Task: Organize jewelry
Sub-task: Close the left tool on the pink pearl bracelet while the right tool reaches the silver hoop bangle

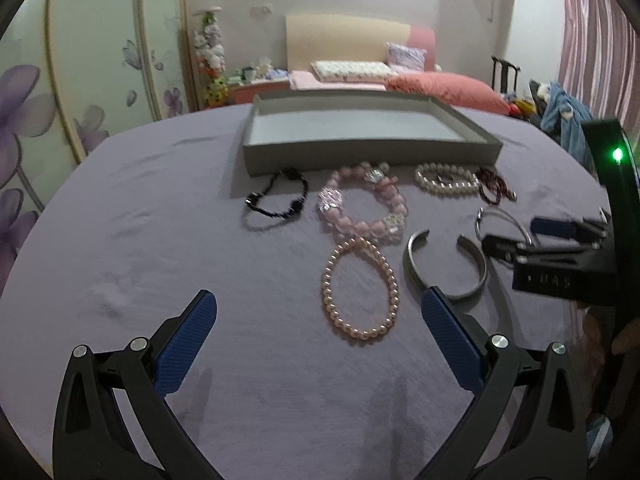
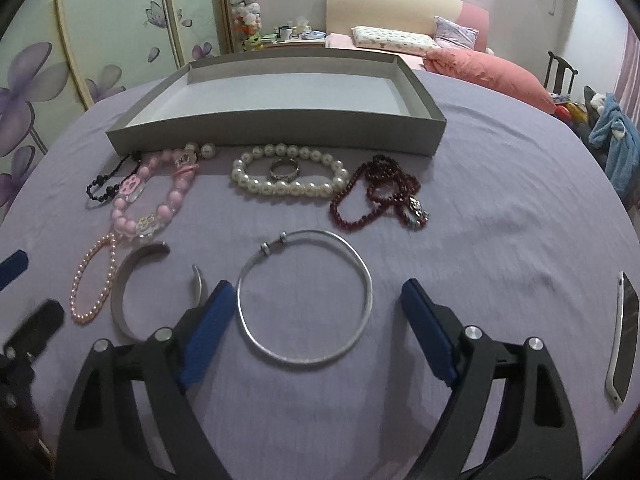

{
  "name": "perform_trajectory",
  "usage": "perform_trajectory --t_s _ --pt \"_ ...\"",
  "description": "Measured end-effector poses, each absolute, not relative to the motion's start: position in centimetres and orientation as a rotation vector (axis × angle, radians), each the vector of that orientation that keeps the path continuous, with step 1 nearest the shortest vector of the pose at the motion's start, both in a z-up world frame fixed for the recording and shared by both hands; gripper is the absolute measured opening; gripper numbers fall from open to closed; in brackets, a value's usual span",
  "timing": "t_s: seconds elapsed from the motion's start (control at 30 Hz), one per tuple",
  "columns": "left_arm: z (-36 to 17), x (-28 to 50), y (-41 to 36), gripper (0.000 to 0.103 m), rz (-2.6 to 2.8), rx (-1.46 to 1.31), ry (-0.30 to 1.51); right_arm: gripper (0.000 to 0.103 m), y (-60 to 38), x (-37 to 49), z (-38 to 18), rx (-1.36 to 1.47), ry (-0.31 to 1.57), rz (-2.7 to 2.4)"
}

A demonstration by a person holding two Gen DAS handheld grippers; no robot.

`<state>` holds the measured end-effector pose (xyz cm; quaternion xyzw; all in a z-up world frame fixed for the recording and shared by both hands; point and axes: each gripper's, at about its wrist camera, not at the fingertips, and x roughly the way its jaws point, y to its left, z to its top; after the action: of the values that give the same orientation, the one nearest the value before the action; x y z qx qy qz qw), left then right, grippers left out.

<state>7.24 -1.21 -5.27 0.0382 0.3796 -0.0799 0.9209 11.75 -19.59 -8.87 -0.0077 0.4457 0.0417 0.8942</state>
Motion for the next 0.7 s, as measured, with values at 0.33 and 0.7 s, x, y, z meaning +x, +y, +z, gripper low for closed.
perform_trajectory --t_s 0.33,0.7 --pt "-6.4 10.1 -2.0 0.084 -0.17 0.086 0.896 0.068 -20.1 11.6 -8.7 -0.016 0.912 0.109" --pt "-6.7 10.5 -1.7 0.046 -0.154 0.113 0.889 0.068 -20.1 11.7 -8.6 -0.016 0.912 0.109"
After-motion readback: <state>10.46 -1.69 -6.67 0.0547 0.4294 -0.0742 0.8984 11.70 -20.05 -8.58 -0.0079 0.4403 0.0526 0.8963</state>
